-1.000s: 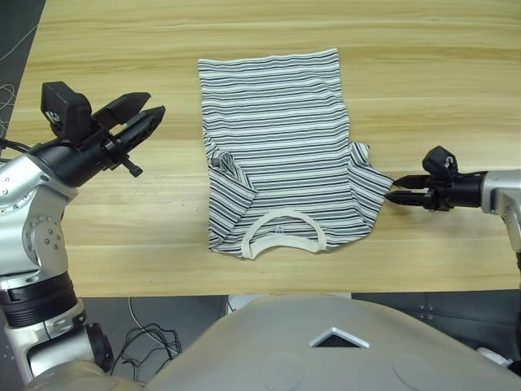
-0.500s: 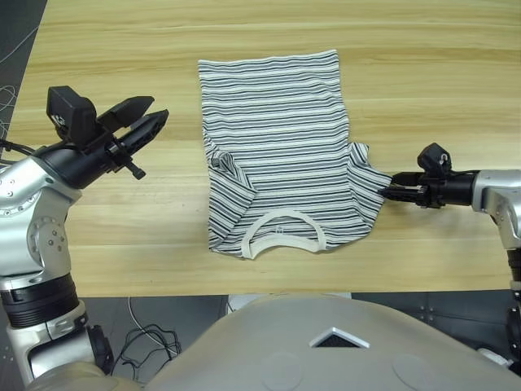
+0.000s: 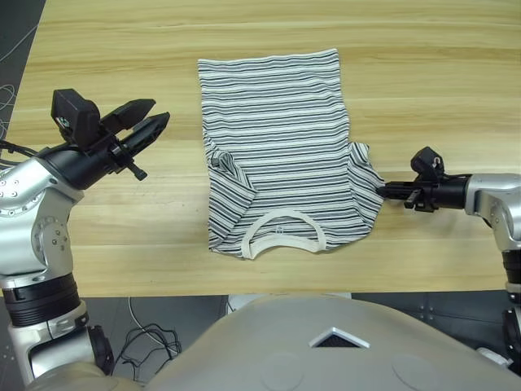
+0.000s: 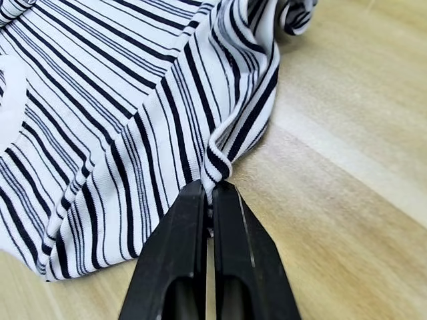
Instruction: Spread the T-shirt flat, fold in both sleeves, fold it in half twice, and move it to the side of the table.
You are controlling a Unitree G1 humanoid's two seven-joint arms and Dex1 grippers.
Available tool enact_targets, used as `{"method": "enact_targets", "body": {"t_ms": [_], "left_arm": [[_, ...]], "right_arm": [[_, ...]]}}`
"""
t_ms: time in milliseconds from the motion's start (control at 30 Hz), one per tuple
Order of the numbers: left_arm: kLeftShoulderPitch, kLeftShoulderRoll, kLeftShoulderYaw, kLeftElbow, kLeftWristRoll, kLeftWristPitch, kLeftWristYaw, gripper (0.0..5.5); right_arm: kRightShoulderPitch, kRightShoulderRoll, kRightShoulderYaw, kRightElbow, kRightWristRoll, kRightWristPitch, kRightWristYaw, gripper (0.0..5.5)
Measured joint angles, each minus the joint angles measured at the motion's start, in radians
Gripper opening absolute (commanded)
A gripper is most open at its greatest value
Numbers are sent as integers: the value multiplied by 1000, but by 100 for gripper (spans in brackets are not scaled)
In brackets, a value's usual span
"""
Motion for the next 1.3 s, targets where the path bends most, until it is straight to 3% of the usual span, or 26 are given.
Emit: {"method": "enact_targets", "body": {"t_ms": [567,1100,1233,1300], "left_arm": [[29,0,-10,0,0,-17,-13,146],[44,1,-9,-10,-1,-18,-13,146],[45,1,-6,-16,-1,-18,-13,146],[45,1,-5,-16,-1,-18,-13,146]], "right_arm": [[-63,8,53,-231,-6,-35,-38,12],[-84,112,276,-232,-66,-68,-96,12],[-93,131,284,-187,-86,-85,-111,84],[-105,152,283,-173,-87,-91,-119,84]]}}
